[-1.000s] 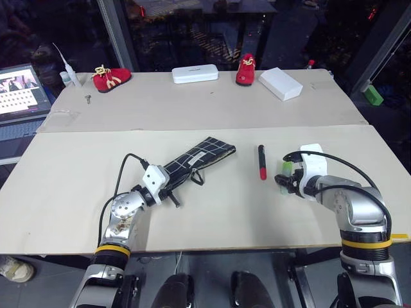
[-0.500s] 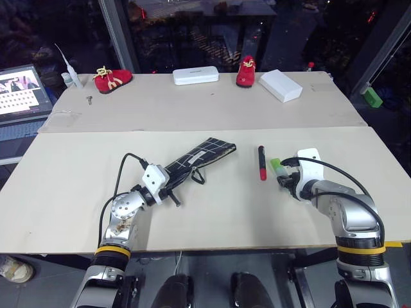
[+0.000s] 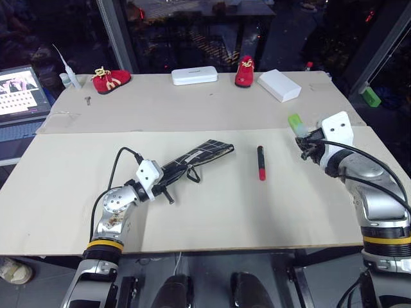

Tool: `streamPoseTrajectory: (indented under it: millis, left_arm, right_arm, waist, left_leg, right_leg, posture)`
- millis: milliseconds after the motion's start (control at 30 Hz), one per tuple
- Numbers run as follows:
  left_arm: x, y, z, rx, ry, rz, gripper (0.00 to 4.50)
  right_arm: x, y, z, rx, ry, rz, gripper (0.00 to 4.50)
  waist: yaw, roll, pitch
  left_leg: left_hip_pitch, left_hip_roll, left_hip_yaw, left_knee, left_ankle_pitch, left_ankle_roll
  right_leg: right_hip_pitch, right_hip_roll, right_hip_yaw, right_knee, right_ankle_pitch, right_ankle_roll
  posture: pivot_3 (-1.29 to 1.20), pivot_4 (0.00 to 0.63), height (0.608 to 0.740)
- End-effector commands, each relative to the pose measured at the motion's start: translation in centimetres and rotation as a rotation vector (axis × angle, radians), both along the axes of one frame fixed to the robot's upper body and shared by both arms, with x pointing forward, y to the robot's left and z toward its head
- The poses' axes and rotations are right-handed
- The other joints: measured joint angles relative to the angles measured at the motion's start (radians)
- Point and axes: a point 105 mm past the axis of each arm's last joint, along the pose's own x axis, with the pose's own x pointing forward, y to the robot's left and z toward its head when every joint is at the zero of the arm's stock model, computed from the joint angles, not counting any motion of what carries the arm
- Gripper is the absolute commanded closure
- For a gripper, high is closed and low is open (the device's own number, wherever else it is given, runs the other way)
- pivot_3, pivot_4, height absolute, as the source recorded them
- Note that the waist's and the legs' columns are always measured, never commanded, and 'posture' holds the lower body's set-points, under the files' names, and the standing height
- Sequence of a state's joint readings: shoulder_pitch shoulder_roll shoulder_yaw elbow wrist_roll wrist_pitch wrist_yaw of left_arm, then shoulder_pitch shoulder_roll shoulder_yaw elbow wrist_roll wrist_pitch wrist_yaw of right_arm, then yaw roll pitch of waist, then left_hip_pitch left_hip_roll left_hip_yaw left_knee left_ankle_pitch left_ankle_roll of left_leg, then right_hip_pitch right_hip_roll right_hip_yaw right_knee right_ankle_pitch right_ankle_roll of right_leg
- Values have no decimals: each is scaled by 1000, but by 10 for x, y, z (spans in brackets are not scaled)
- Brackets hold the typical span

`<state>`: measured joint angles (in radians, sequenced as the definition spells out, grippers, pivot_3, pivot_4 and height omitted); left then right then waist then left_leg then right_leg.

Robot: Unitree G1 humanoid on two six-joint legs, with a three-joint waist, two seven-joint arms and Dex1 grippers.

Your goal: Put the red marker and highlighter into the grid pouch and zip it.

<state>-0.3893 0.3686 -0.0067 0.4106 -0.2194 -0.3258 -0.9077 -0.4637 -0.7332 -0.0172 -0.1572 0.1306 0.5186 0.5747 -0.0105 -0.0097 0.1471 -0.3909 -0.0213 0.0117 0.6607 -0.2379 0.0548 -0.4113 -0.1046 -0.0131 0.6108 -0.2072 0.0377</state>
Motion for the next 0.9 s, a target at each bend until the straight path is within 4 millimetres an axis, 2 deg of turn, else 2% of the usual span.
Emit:
streamPoseTrajectory:
  millis: [33,100,167,333,633,767,900]
  left_arm:
    - [1,0,11,-21,-44,3,4500]
    - [0,-2,12,-31,-48,12,4500]
    - [-4,-7,10,-30,-46,1,4500]
    - [-8,-9,12,-35,-51,-4,4500]
    - [-6,-19,9,-2,-50,-40,4500]
    - [-6,-18,8,19,-46,-53,4500]
    - [-6,-17,8,28,-43,-60,4500]
  right_arm:
    - [-14,37,-4,-230,-21,263,3473]
    - [-7,52,-18,-373,-12,345,3473]
    - [-2,64,-25,-423,-2,395,3473]
    - [2,80,-24,-411,-1,449,3473]
    - [11,94,-28,-482,-19,496,3473]
    - [16,94,-17,-493,-49,495,3473]
    - [17,112,-11,-551,-104,561,3473]
  waist:
    - [-2,0,0]
    - [-3,0,0]
    - [-7,-1,0]
    - [1,-1,1]
    - [11,-1,1]
    - [11,-1,1]
    - [6,-1,1]
  left_leg:
    - [0,0,0,0,0,0]
    - [1,0,0,0,0,0]
    - [2,0,1,0,0,0]
    - [-1,1,1,0,0,0]
    - [-8,0,1,0,0,-1]
    - [-8,0,1,0,0,-1]
    - [-8,0,1,0,0,-1]
  right_leg:
    - [0,0,0,0,0,0]
    - [1,0,0,0,0,0]
    - [1,0,1,0,0,0]
    - [-2,0,1,0,0,0]
    - [-10,-1,1,1,1,-1]
    - [-10,-1,1,1,1,-1]
    - [-10,-1,1,1,1,-1]
  posture:
    - [0,150,740]
    - [0,150,740]
    - [0,150,740]
    - [0,150,740]
    - [0,150,740]
    - [0,150,740]
    - [0,150,740]
